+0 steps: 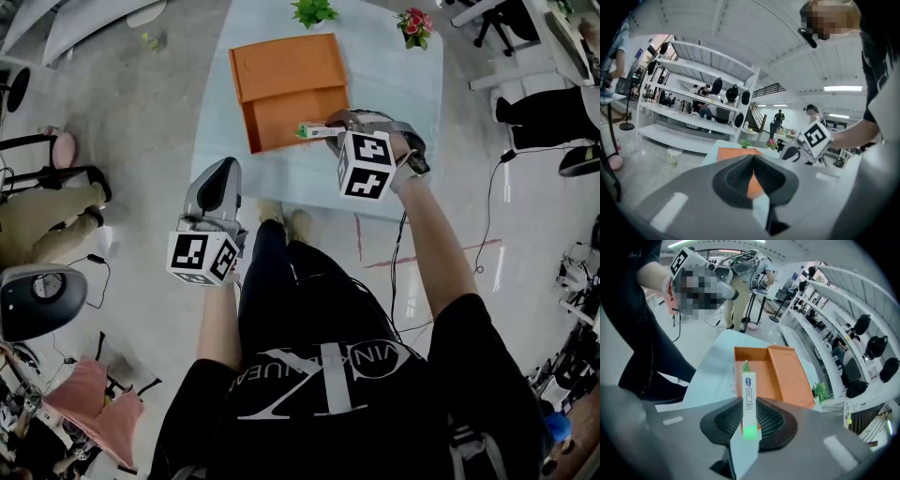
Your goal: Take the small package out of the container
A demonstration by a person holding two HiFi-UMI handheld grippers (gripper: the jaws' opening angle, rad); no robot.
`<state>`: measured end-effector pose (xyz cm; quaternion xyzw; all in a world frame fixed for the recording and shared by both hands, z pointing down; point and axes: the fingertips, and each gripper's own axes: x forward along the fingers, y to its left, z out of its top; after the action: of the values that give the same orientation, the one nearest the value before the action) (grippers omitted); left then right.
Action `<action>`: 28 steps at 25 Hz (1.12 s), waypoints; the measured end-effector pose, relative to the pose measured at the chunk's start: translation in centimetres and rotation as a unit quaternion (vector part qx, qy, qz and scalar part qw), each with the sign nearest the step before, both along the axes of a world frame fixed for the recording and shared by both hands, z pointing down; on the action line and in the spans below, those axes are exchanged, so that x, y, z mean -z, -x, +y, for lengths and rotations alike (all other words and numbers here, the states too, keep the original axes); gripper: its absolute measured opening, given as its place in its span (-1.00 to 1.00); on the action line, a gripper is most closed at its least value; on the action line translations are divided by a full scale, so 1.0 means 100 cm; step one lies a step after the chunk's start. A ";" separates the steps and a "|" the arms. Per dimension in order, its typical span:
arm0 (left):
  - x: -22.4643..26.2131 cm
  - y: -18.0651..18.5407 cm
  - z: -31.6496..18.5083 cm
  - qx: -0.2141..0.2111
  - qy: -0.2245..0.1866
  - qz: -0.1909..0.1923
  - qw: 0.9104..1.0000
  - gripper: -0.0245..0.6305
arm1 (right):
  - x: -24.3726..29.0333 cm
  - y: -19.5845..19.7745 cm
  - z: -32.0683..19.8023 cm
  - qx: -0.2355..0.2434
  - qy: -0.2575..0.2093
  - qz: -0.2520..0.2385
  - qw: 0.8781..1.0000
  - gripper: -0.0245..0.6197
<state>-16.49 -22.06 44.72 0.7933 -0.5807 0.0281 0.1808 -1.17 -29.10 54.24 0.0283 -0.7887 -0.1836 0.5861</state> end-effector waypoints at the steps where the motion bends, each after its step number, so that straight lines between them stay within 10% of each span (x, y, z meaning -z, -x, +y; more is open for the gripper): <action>1: 0.002 -0.001 0.001 0.001 -0.001 -0.002 1.000 -0.93 | 0.003 -0.001 0.001 -0.004 -0.002 -0.006 1.000 -0.65; 18: 0.044 0.009 0.009 0.031 -0.038 -0.036 0.998 -0.93 | 0.087 -0.008 0.000 -0.128 -0.020 -0.202 0.971 -0.65; 28: 0.064 0.016 0.012 0.041 -0.053 -0.052 0.996 -0.93 | 0.129 -0.014 0.002 -0.202 -0.015 -0.309 0.929 -0.65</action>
<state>-18.09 -20.88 38.36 0.7747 -0.6220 0.0310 0.1096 0.27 -28.87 41.35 0.2508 -0.9055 -0.0556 0.3377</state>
